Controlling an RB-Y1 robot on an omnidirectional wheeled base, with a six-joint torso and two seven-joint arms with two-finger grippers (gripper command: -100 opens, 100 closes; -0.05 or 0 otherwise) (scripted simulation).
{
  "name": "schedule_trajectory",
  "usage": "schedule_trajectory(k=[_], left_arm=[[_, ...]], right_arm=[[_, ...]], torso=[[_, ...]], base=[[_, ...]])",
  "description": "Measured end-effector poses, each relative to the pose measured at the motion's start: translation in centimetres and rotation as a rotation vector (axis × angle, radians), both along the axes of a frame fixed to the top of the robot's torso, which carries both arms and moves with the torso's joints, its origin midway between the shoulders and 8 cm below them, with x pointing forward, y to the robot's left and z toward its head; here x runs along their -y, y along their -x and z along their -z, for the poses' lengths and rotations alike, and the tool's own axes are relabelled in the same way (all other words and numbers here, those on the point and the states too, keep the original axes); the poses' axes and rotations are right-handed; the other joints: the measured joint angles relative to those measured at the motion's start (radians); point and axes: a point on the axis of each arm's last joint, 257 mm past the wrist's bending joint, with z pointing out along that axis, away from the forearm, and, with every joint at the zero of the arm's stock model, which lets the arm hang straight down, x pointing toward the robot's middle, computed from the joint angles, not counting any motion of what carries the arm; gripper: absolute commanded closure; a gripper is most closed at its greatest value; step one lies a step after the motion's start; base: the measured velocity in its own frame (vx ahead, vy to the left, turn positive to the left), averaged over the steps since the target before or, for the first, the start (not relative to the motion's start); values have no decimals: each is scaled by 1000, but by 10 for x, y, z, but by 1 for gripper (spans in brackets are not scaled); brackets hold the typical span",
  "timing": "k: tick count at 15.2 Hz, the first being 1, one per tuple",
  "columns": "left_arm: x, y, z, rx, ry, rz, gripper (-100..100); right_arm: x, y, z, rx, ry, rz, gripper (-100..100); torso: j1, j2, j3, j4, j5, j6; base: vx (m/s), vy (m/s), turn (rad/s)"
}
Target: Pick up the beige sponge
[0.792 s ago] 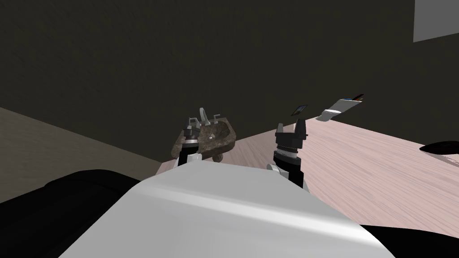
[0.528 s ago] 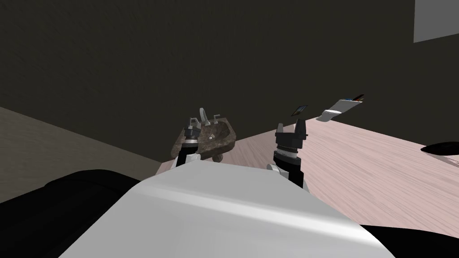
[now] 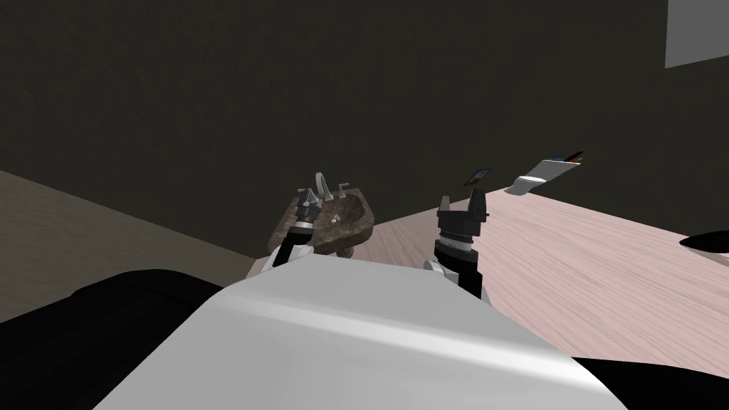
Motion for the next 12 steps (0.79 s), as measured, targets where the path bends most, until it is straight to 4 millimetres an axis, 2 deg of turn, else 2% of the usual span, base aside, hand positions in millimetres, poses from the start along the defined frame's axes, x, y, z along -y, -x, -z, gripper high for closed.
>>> schedule_trajectory(k=[6,12], left_arm=[[-5,-17,38,-148,30,64,-100],[-17,-26,78,-297,85,98,-100]], right_arm=[[0,0,0,0,0,0,0],[0,0,0,0,0,0,0]], torso=[[-1,-2,-1,-1,0,0],[0,-1,-1,0,0,0]], base=[[81,-36,33],[73,-32,29]])
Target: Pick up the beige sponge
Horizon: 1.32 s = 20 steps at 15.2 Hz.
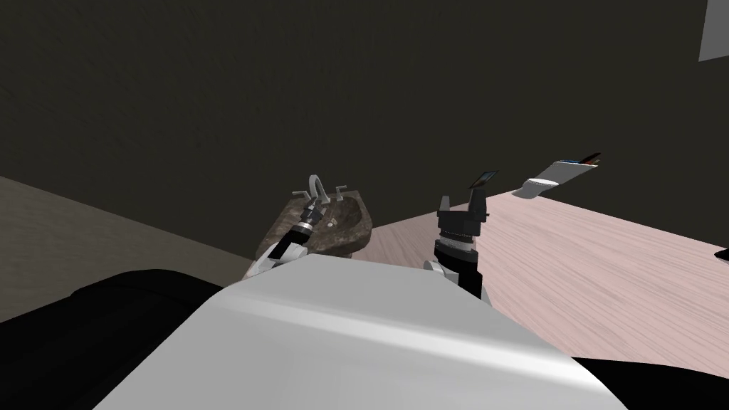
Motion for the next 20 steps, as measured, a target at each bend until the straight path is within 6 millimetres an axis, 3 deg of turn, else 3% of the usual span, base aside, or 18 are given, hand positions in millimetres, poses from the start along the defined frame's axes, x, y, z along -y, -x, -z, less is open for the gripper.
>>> schedule_trajectory(k=[11,20], left_arm=[[-24,-8,75,-279,125,5,-100],[-47,7,141,-514,247,-35,-100]], right_arm=[[0,0,0,0,0,0,0],[0,0,0,0,0,0,0]], torso=[[-1,-1,-1,0,0,0],[-1,-1,-1,0,0,0]], base=[[82,-40,33],[81,-42,33]])
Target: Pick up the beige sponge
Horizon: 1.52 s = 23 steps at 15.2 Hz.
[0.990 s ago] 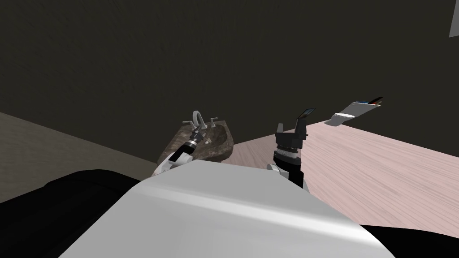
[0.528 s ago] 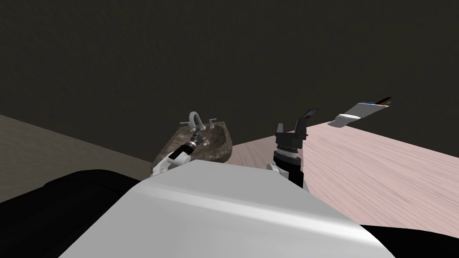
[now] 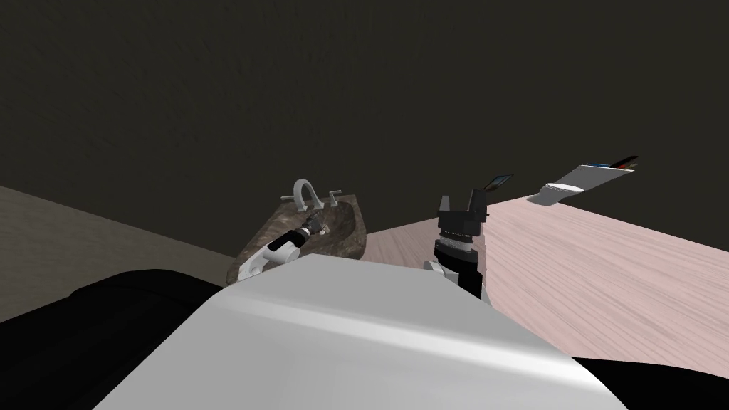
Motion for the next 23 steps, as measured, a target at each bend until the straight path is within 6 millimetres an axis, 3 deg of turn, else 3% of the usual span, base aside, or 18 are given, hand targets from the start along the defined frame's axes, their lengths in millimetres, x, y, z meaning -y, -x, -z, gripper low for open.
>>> schedule_trajectory(k=[12,23], left_arm=[[-30,32,70,-290,137,-98,-100],[-56,78,122,-541,256,-221,-100]], right_arm=[[0,0,0,0,0,0,0],[0,0,0,0,0,0,0]], torso=[[1,1,1,0,0,0],[1,1,1,0,0,0]], base=[[74,-40,31],[68,-39,29]])
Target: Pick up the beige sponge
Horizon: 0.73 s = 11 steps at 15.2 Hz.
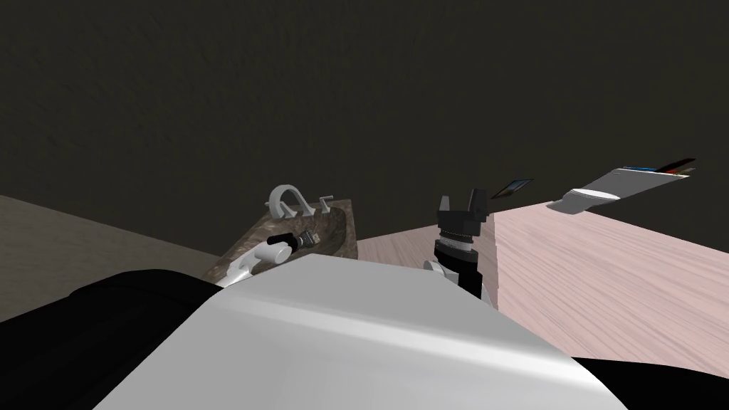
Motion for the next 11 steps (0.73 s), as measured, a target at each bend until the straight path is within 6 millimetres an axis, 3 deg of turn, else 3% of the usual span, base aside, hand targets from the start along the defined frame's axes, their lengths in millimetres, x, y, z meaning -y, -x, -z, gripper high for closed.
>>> schedule_trajectory(k=[6,7,11], left_arm=[[-4,7,18,-36,20,-32,-100],[-4,6,19,-35,19,-32,100],[-3,7,19,-35,20,-31,100]], right_arm=[[0,0,0,0,0,0,0],[0,0,0,0,0,0,0],[0,0,0,0,0,0,0]], torso=[[3,3,2,1,1,0],[4,4,2,1,1,0],[4,4,2,1,1,0]], base=[[30,-2,-24],[6,5,-2],[0,0,0]])
